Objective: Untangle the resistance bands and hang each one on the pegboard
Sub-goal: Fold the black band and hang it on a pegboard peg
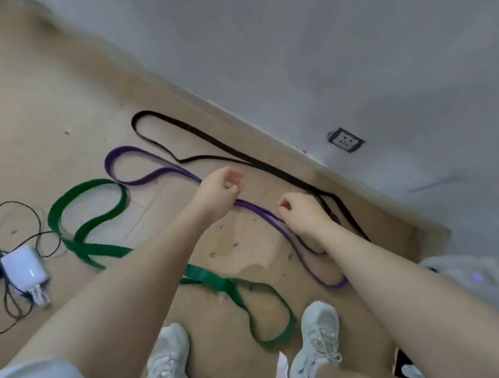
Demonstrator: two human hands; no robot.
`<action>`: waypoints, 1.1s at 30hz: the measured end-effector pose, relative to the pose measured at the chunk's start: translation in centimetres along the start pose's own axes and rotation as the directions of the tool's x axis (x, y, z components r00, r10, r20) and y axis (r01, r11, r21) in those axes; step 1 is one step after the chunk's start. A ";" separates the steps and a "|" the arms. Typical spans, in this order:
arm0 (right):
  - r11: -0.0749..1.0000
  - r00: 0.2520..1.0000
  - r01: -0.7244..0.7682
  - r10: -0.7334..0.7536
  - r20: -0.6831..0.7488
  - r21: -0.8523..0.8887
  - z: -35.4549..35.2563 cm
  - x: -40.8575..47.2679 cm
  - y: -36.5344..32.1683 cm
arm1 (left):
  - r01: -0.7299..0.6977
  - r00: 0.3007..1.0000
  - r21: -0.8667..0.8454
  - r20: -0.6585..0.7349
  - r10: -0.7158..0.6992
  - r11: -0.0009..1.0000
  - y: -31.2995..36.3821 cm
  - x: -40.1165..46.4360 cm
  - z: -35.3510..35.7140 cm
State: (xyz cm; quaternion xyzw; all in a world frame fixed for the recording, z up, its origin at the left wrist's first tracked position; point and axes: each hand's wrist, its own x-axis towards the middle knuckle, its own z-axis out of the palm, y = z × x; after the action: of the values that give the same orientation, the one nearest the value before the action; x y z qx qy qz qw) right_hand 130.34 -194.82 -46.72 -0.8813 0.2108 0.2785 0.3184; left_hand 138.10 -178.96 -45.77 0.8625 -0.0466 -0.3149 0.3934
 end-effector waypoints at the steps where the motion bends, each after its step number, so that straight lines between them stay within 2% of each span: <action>1: 1.000 0.999 -0.022 0.022 -0.024 0.003 1.5 2.2 1.8 | 0.023 1.000 -0.021 0.002 -0.023 1.000 -1.9 2.0 2.0; 6: 0.995 0.974 -0.100 0.098 -0.203 -0.002 6.2 12.7 8.9 | 0.021 0.999 -0.020 0.036 -0.020 1.000 -8.4 10.8 9.3; 11: 0.989 0.970 -0.036 0.001 -0.243 -0.141 8.9 22.3 13.2 | -0.015 1.000 0.028 -0.001 0.015 1.000 -11.8 18.6 12.6; 17: 0.944 0.919 -0.107 -0.026 -0.394 -0.311 11.2 29.7 15.9 | -0.062 0.997 -0.023 -0.043 0.061 0.998 -13.8 24.7 14.6; 22: 0.855 0.887 -0.138 -0.118 -0.446 -0.500 11.6 30.2 17.1 | -0.117 0.993 -0.033 -0.022 0.116 0.993 -14.2 25.3 15.9; 27: 0.830 0.939 -0.032 -0.165 -0.300 -0.557 11.1 27.9 16.0 | -0.157 0.988 0.058 0.019 0.156 0.986 -14.4 23.6 15.9; 30: 0.871 0.930 0.071 -0.234 -0.283 -0.487 11.2 25.7 15.2 | -0.230 0.973 0.192 0.046 0.225 0.954 -13.8 21.7 15.3; 33: 0.918 0.901 0.201 -0.310 -0.303 -0.341 11.0 23.0 14.0 | -0.447 0.884 0.413 0.067 0.463 0.794 -12.9 20.0 14.5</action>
State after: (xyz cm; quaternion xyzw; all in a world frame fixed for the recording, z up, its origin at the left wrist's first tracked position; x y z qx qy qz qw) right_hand 136.10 -201.70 -74.39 -0.9748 0.1004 0.1011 0.1719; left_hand 143.45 -186.09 -72.18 0.8952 -0.3111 -0.1774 0.2651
